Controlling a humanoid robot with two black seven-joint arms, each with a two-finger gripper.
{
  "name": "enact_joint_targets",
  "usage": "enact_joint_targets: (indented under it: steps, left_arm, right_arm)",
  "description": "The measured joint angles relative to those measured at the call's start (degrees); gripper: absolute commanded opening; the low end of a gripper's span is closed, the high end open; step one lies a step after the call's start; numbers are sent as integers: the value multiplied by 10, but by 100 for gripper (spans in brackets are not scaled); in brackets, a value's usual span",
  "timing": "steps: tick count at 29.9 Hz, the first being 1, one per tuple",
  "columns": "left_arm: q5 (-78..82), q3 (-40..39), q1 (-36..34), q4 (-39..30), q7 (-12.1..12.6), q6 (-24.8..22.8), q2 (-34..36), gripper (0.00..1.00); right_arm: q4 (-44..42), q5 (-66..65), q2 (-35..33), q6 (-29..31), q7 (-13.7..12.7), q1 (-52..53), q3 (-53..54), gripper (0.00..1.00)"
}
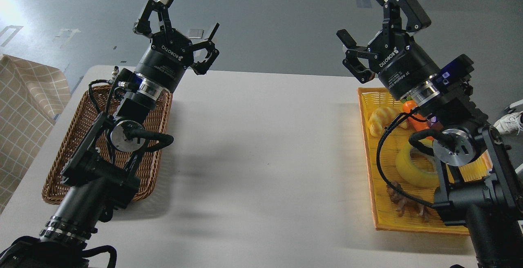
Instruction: Place and transfer tape with both arms
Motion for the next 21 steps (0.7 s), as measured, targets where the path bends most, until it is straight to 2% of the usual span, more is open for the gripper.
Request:
enact_joint_targets:
  steps: [21]
  left_arm:
    - [0,-1,0,2,-2,0,-7,99]
  right_arm:
    - [12,-1,0,-2,1,-2,-10,100]
